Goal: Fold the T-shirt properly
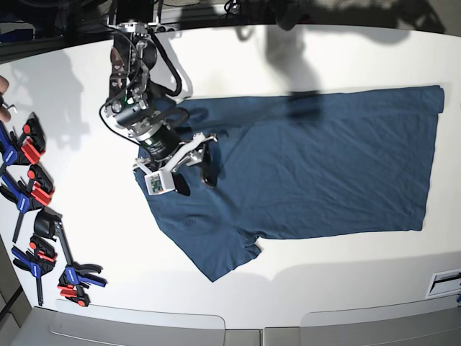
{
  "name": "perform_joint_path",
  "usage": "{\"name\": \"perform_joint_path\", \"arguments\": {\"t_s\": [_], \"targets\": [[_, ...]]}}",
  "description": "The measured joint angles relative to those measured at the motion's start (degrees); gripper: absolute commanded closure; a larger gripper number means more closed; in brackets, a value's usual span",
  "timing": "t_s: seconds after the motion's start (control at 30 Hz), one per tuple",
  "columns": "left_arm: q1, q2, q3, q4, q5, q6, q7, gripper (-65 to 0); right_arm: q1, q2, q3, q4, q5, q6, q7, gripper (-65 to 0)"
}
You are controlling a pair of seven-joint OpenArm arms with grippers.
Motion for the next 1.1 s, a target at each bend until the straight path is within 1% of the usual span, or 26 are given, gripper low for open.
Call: {"name": "perform_joint_path", "arguments": {"t_s": [0.1, 0.13, 0.17, 0.2, 0.23, 0.3, 0.37, 0.47, 0.53, 0.63, 0.73, 0.8, 0.87, 0.97, 1.03, 1.1], "targets": [[0.0, 0.0, 0.0, 0.0, 0.0, 0.0, 0.0, -16.2, 0.0, 0.0, 0.0, 0.0, 0.0, 0.0, -3.0, -33.9], [0.0, 0.0, 0.0, 0.0, 0.0, 0.0, 0.0, -16.2, 0.0, 0.0, 0.0, 0.0, 0.0, 0.0, -4.8, -32.4], [0.0, 0.0, 0.0, 0.0, 0.0, 0.0, 0.2, -16.1, 0.0, 0.0, 0.0, 0.0, 0.3, 0.0, -6.6, -28.2], [0.0, 0.0, 0.0, 0.0, 0.0, 0.0, 0.2, -15.9, 0.0, 0.1, 0.2, 0.2, 1.5, 0.0, -9.3, -21.9], [0.0, 0.1, 0.0, 0.0, 0.0, 0.0, 0.2, -14.4, -0.1, 0.1, 0.8, 0.6, 3.4, 0.0, -12.2, -14.2], [0.2, 0.5, 0.0, 0.0, -0.7, 0.0, 0.8, -7.9, -0.5, -0.1, 3.3, 2.5, 8.1, 0.0, -16.0, 0.0], [0.7, 1.5, 0.0, 0.0, -4.2, 0.0, 4.4, -0.4, -1.0, 0.0, 7.1, 5.2, 12.3, 0.0, -17.6, 0.0], [0.8, 4.2, 0.0, 0.0, -8.6, 0.0, 8.1, 0.0, -3.1, 0.0, 13.6, 8.8, 16.8, 1.3, -18.1, 0.0], [0.7, 5.7, 0.0, 0.0, -9.1, 0.0, 8.1, 0.0, -5.5, 0.0, 17.4, 10.2, 18.9, 2.0, -18.9, 0.0], [0.8, 7.6, 0.2, 0.0, -9.1, 0.0, 7.9, 0.0, -9.0, 0.0, 22.0, 10.7, 23.0, 2.1, -19.1, 0.0], [0.8, 8.6, 3.3, 0.0, -8.5, 0.0, 7.7, 0.0, -12.5, 0.0, 24.1, 10.8, 24.6, 2.4, -19.3, 0.0], [0.5, 8.7, 7.1, 0.0, -6.0, 0.0, 7.2, 0.0, -15.0, -0.1, 24.1, 10.8, 25.0, 3.0, -19.5, 0.0], [0.3, 8.8, 11.4, 0.0, -2.6, 0.0, 3.2, 0.0, -16.8, -0.2, 23.9, 10.7, 23.8, 3.3, -18.7, 0.0], [-0.4, 9.5, 16.4, 0.0, 6.9, 0.0, -3.8, 0.0, -17.4, -0.2, 23.8, 10.2, 20.4, 3.3, -14.3, 0.0], [-1.6, 10.8, 18.2, 0.0, 12.5, 0.2, -4.8, 0.0, -17.1, -0.1, 23.8, 8.6, 17.7, 3.1, -12.3, 0.0], [-2.8, 12.2, 19.7, 0.0, 14.4, 0.2, -4.8, 0.0, -17.2, -0.2, 23.8, 6.7, 16.6, 3.0, -11.2, 0.0]]}}
